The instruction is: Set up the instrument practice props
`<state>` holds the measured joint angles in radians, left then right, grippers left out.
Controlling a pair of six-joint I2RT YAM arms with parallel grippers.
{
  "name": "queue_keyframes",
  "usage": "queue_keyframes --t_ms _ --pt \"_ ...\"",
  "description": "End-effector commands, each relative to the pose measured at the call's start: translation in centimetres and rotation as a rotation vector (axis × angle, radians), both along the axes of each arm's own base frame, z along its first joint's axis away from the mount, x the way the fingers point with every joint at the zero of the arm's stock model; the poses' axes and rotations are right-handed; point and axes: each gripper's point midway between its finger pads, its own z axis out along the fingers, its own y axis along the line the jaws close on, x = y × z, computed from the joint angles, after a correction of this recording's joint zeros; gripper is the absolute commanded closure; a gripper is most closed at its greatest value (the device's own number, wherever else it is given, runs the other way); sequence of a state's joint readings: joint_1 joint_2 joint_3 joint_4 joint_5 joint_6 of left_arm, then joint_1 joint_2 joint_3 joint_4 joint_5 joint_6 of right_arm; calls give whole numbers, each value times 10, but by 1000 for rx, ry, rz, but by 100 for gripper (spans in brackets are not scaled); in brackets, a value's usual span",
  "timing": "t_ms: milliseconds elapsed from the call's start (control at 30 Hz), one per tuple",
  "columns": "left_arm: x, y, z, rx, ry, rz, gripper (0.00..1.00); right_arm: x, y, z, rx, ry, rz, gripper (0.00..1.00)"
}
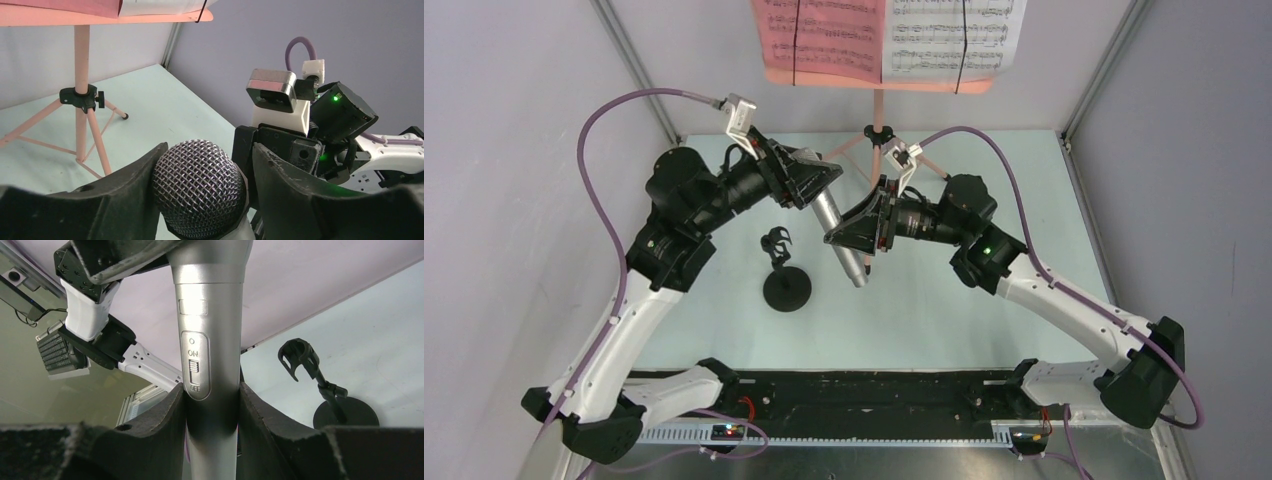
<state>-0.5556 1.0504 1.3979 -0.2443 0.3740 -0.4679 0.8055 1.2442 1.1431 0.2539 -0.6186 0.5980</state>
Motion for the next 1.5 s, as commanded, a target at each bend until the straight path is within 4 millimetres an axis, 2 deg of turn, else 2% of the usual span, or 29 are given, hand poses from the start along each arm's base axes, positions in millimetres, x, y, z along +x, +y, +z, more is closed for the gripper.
queue_keyframes --t_ms 0,100,167,267,300,367,433,500,533,600,800,1067,1133,1167,1200,1233,1267,1300,1333,1367,1400,1433,1467 --pt "-27 -2 18 0 -98 -96 42 20 -2 28 74 -38 -90 79" --pt "-26 -1 19 11 -108 -90 60 21 0 26 71 -36 -91 78" --pt "-25 -2 19 21 -113 -92 77 22 1 24 64 -38 -95 76" --pt "-28 -2 23 28 -128 -106 91 23 1 23 57 -65 -105 60" --pt "-29 -3 23 29 -129 -111 97 21 2 23 57 -76 -105 46" --pt "-30 -3 25 32 -133 -118 100 23 3 26 57 -125 -132 31" --pt "-33 -5 26 36 -138 -136 100 26 4 30 62 -171 -156 21" --pt "-35 -6 27 41 -143 -156 100 32 6 33 50 -200 -176 16" --pt "-35 -7 25 46 -139 -160 100 37 8 31 36 -218 -189 15" --pt "-37 -10 24 57 -148 -187 100 42 9 40 25 -242 -203 15" --pt "-35 -14 10 119 -157 -217 100 38 13 52 44 -271 -178 23" --pt "-41 -18 3 154 -169 -281 100 41 19 49 5 -240 -159 48" --pt "-41 -20 1 156 -166 -288 99 41 21 45 -16 -224 -145 63" --pt "-41 -20 1 156 -162 -288 98 42 23 42 -25 -211 -138 71" --pt "-40 -20 2 155 -162 -284 94 42 24 42 -29 -204 -135 85" --pt "-39 -20 2 155 -161 -281 90 43 25 40 -33 -194 -130 90" --pt "-38 -19 2 156 -161 -273 76 43 25 39 -34 -189 -128 98" --pt "-38 -19 2 156 -162 -268 68 42 26 38 -34 -182 -129 100" --pt "-36 -17 3 156 -165 -253 51 43 26 37 -35 -179 -130 100" --pt "-36 -16 4 155 -171 -241 43 43 26 36 -36 -176 -133 100" --pt "-31 -13 5 156 -169 -209 30 43 25 36 -33 -177 -139 100" --pt "-29 -10 7 157 -178 -185 23 43 24 34 -34 -175 -142 100" --pt "-23 -6 8 159 -180 -133 10 44 24 34 -34 -175 -146 100"
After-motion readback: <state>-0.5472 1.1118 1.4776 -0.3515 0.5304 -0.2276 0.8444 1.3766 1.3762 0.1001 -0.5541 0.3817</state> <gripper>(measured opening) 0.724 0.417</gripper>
